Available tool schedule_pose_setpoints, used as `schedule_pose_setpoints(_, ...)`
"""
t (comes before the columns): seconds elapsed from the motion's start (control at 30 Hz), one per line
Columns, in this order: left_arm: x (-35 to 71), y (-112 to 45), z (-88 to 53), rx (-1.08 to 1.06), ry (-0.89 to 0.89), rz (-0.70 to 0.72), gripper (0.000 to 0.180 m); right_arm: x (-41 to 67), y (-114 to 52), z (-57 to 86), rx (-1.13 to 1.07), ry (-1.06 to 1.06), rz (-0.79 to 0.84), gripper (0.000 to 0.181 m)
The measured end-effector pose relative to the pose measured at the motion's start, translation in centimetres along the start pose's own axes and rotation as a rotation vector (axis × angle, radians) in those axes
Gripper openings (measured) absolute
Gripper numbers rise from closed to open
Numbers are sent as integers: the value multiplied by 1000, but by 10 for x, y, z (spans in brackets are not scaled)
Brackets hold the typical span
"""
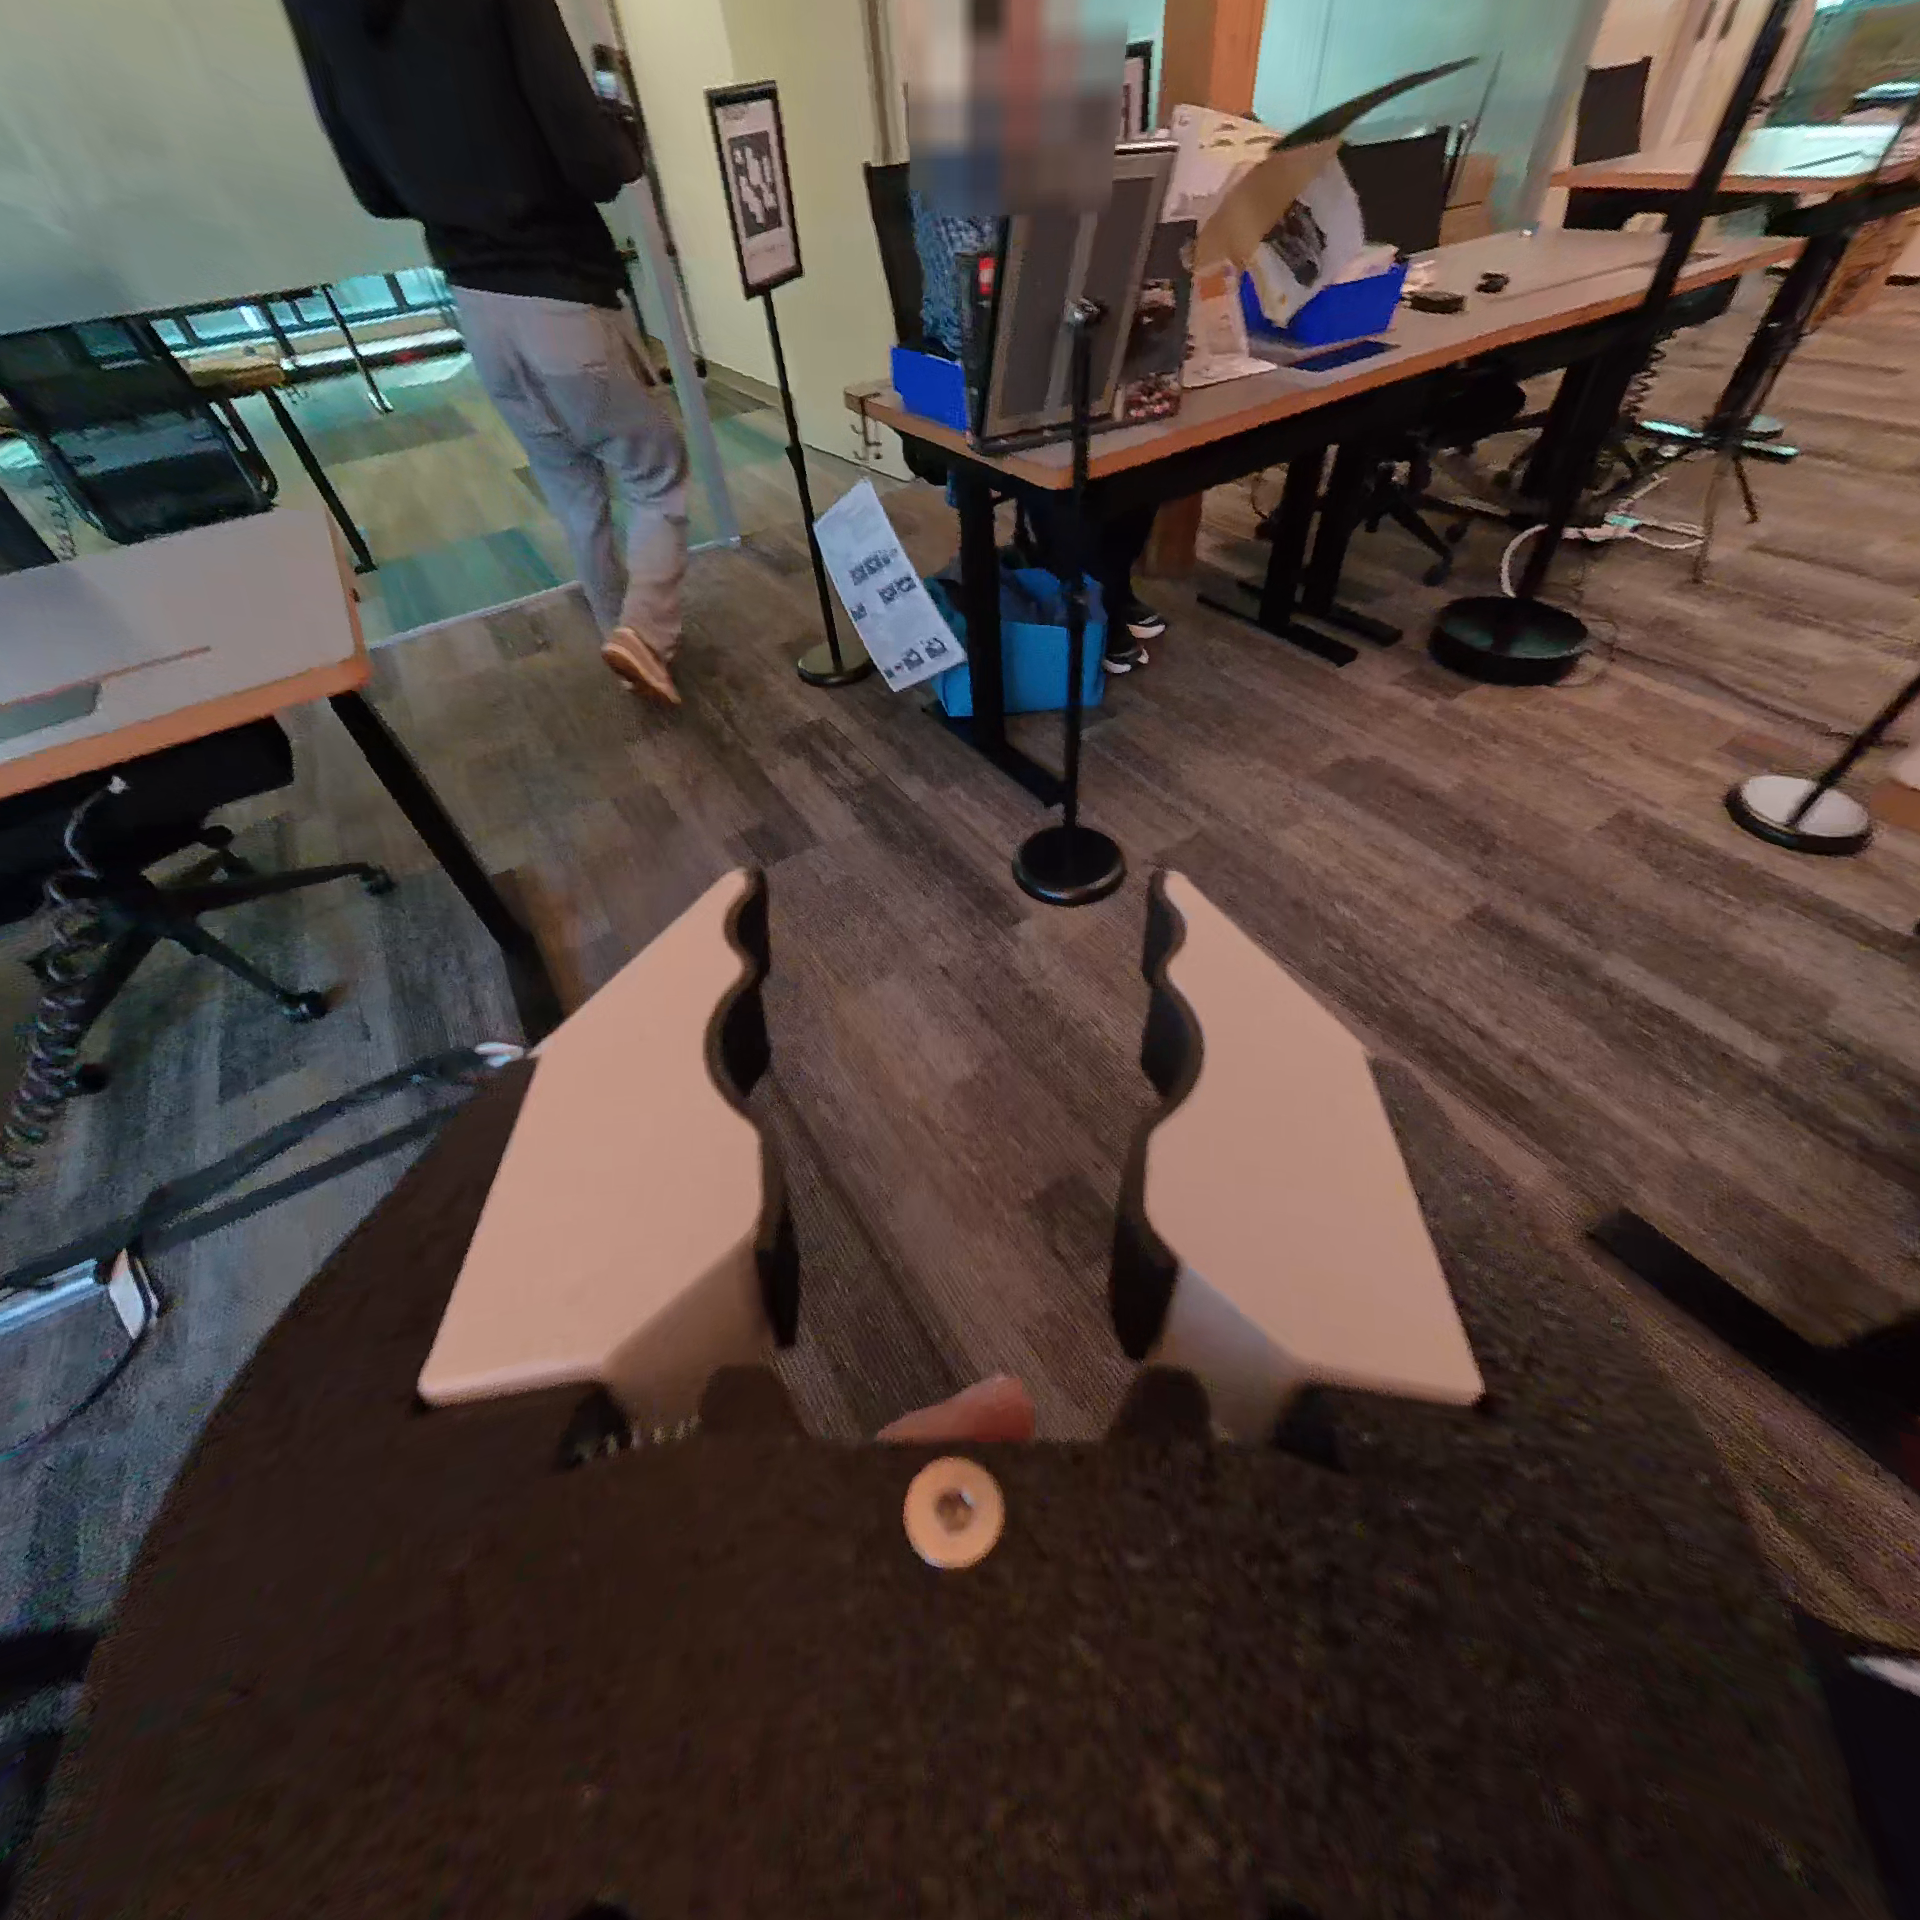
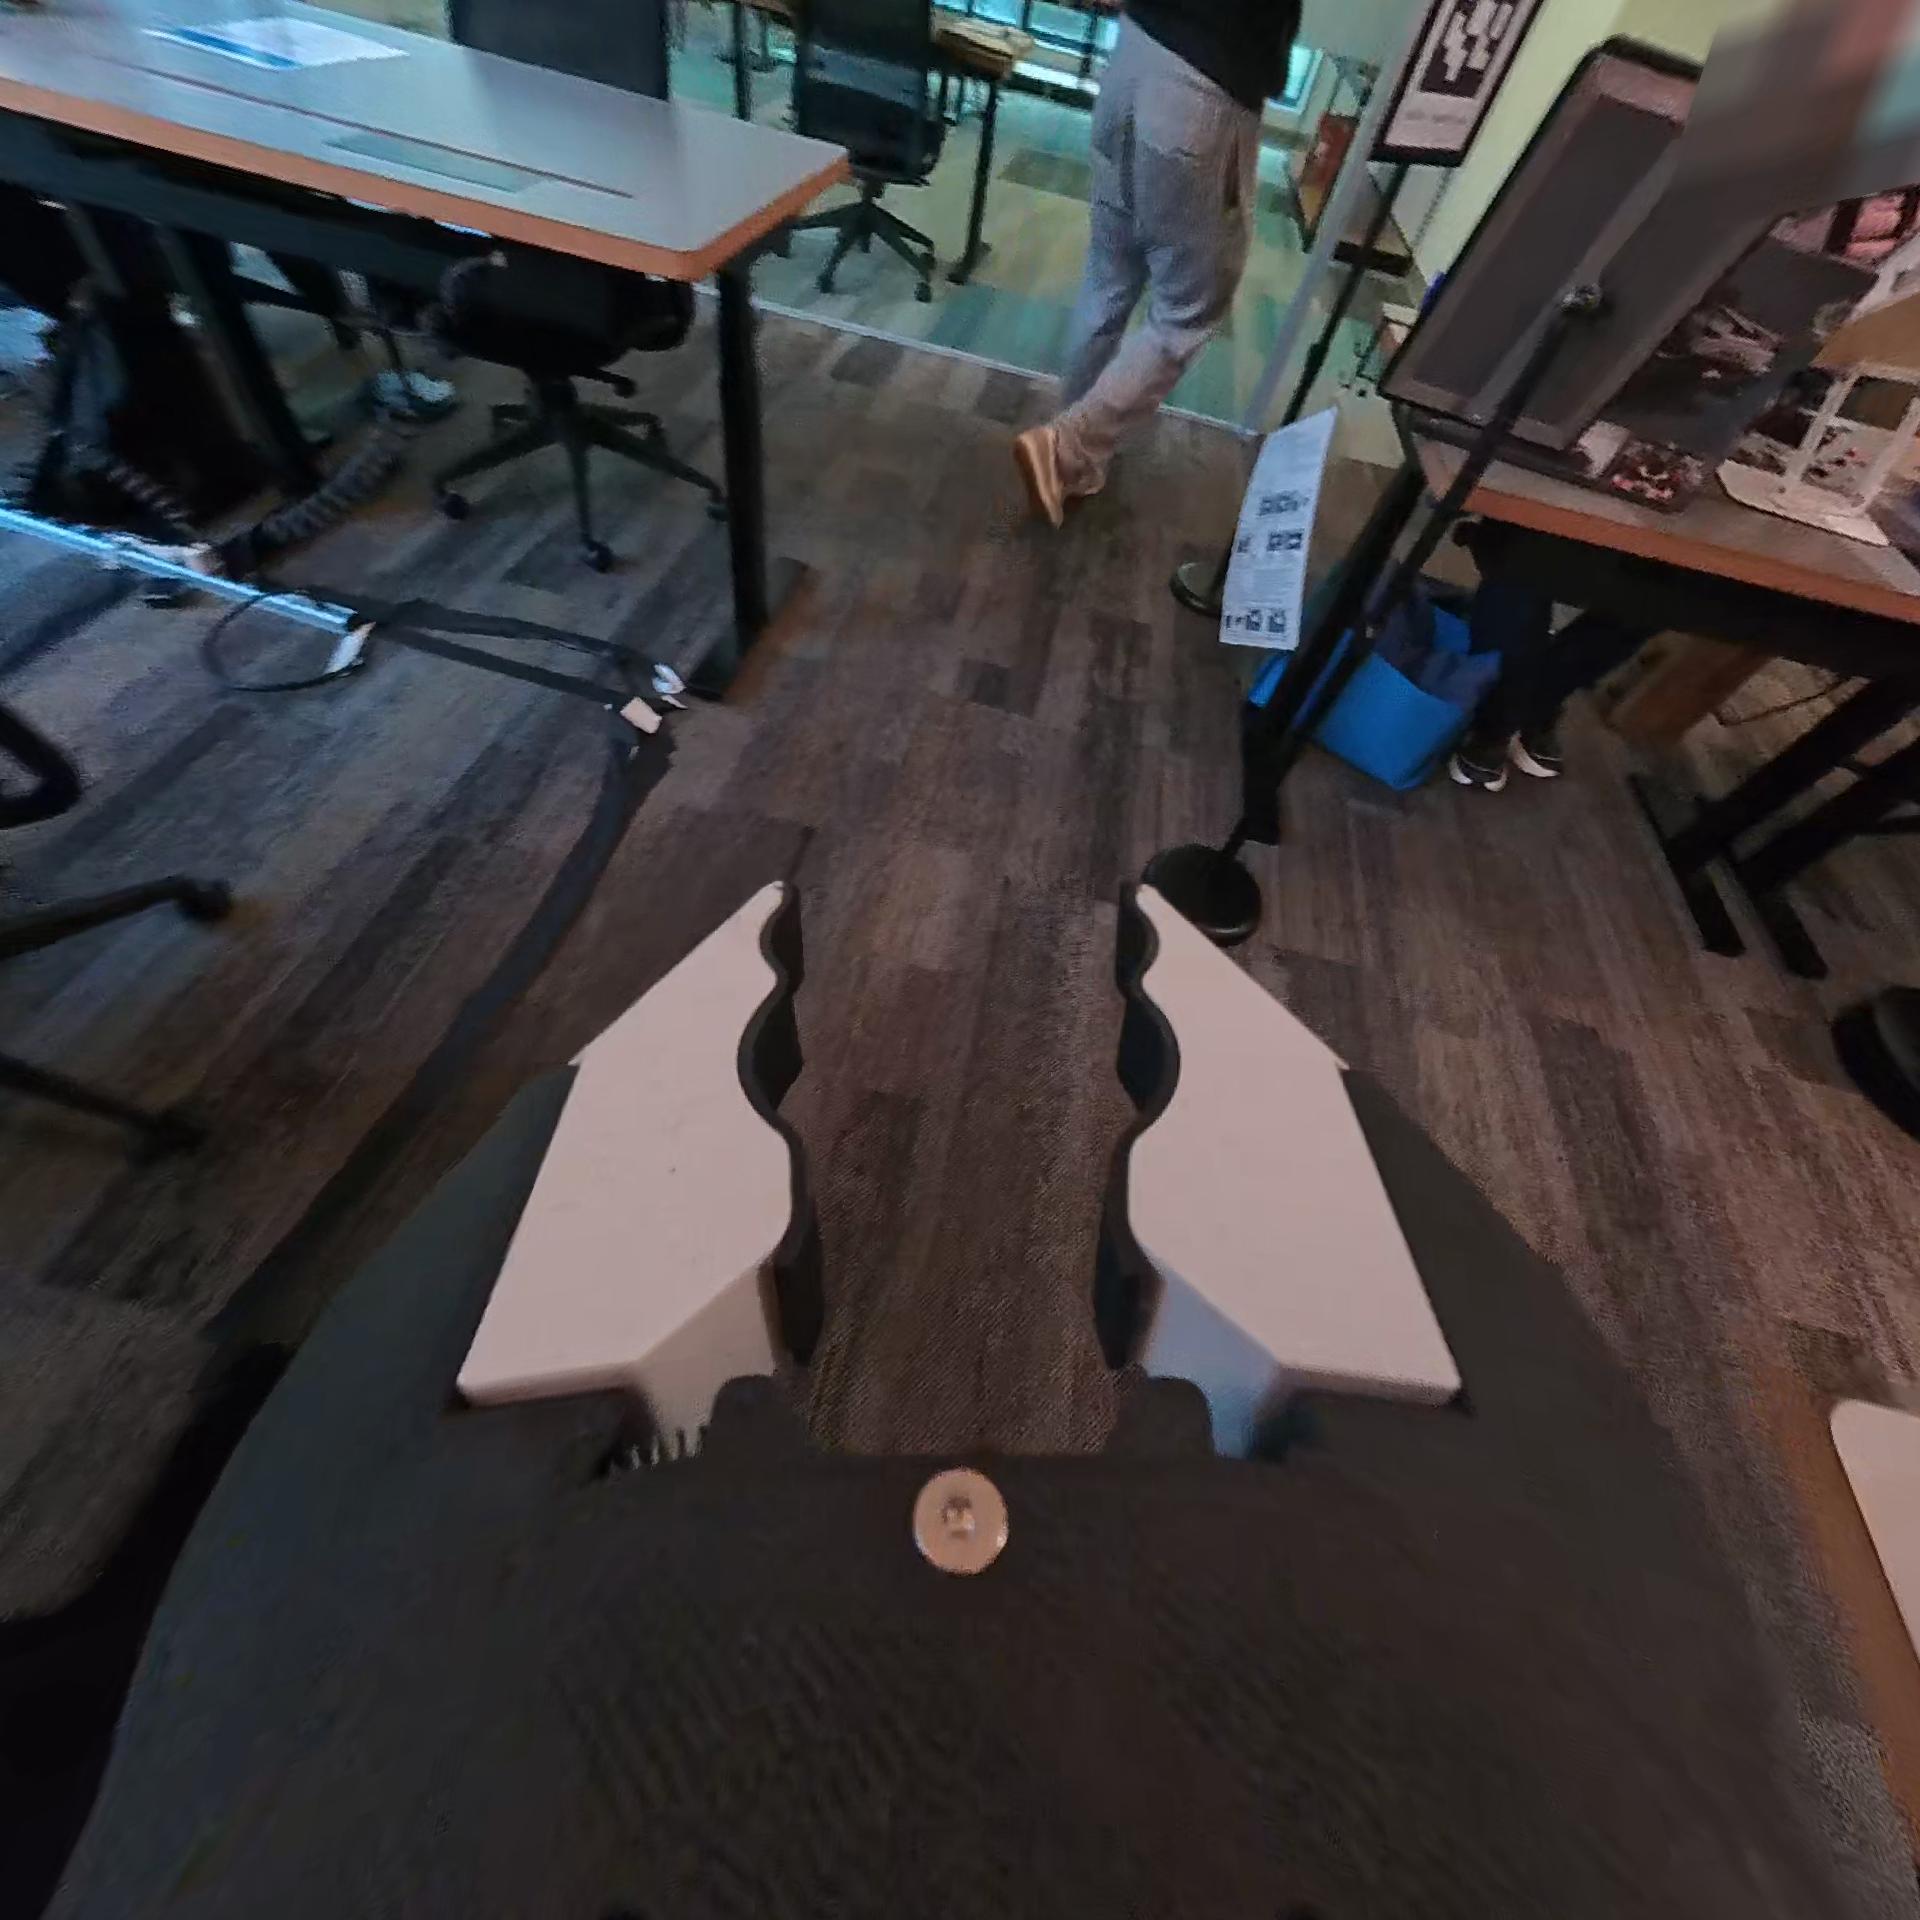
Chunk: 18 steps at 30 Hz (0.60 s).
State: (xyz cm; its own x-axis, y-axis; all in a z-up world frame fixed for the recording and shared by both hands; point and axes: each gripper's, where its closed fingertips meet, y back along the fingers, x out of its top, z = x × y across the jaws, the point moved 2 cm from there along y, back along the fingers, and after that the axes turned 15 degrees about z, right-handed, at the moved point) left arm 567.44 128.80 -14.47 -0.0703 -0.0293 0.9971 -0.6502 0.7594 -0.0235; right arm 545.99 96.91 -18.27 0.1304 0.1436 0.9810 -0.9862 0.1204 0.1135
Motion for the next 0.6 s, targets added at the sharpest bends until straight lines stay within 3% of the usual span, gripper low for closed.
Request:
schedule_pose_setpoints(0.2,-28,-163,-88,98,-19,12,100,-27,-187,76,-50,-30,-5,100)
schedule_pose_setpoints(0.37,-38,-297,-174,203,-23,-43,113,-4,-397,104,66,-83,1,121)
schedule_pose_setpoints(0.6,-41,-468,-294,302,-18,-53,119,66,-652,112,217,0,93,120)
